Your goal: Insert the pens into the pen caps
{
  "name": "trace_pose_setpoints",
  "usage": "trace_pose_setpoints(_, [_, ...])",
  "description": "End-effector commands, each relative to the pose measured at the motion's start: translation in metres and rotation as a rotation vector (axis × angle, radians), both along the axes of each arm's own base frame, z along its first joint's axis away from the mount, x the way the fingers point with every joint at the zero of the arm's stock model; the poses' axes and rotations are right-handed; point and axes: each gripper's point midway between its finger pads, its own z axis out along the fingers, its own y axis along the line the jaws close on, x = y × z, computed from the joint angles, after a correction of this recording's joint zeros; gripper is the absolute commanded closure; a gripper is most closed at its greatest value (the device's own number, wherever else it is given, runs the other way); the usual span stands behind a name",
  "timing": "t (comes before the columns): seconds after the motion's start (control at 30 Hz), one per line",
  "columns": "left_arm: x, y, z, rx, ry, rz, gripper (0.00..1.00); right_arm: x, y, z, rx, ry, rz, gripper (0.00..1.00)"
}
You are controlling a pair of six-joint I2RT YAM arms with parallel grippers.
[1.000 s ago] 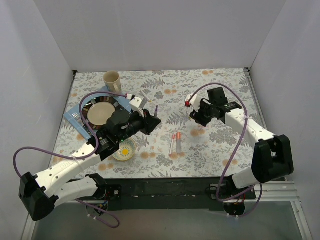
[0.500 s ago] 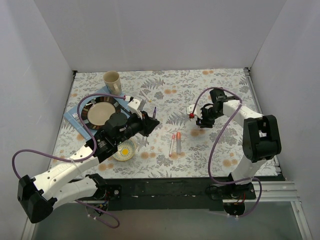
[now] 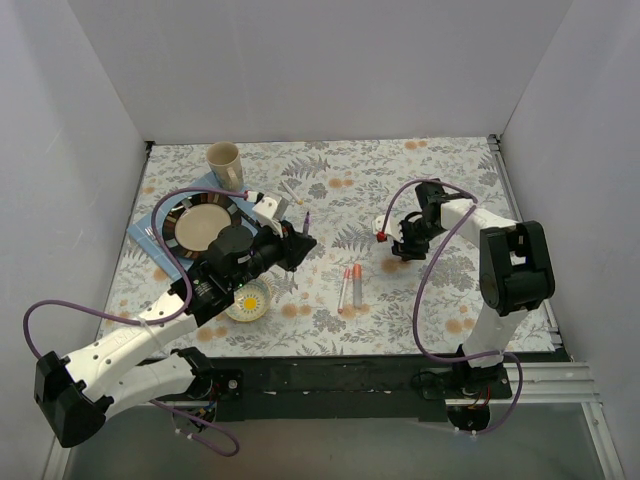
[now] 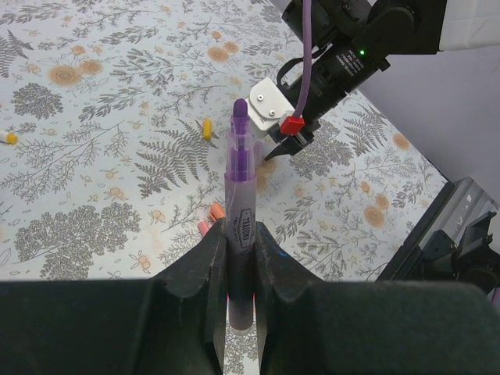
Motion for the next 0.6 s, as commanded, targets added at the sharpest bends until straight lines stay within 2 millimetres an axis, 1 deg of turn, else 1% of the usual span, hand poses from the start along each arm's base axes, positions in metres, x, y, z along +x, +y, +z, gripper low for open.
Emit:
trace_pose_setpoints(0.0, [0.001, 0.007, 0.017, -0.020, -0.051, 0.027, 1.00, -0.002, -0.002, -0.011, -0.019, 0.029, -0.007, 0.48])
trace_pose_setpoints(0.13, [0.001, 0.008, 0.018, -0.022, -0.055, 0.033, 1.00, -0.003, 0.002, -0.019, -0.027, 0.043, -0.004, 0.49])
trace_pose_setpoints(0.17, [0.001, 0.009, 0.020, -0.026, -0.058, 0.033, 1.00, -0.006, 0.005, -0.023, -0.038, 0.057, 0.004, 0.49])
trace_pose_setpoints(0.27, [0.001, 0.011, 0.020, -0.028, -0.064, 0.042, 1.00, -0.011, 0.004, -0.028, -0.073, 0.083, -0.016, 0.55])
trace_pose_setpoints(0.4, [0.001, 0.012, 0.021, -0.035, -0.066, 0.045, 1.00, -0.023, 0.006, -0.026, -0.081, 0.142, -0.059, 0.70])
trace_pose_setpoints(0.47, [0.000, 0.012, 0.022, -0.039, -0.066, 0.047, 1.00, -0.024, 0.010, -0.022, -0.082, 0.147, -0.102, 0.82])
trace_pose_setpoints(0.53, [0.000, 0.012, 0.024, -0.044, -0.068, 0.046, 1.00, -0.027, 0.011, -0.023, -0.091, 0.164, -0.169, 0.93])
trace_pose_setpoints(0.57, [-0.001, 0.013, 0.025, -0.045, -0.069, 0.046, 1.00, -0.029, 0.014, -0.022, -0.096, 0.166, -0.192, 0.94])
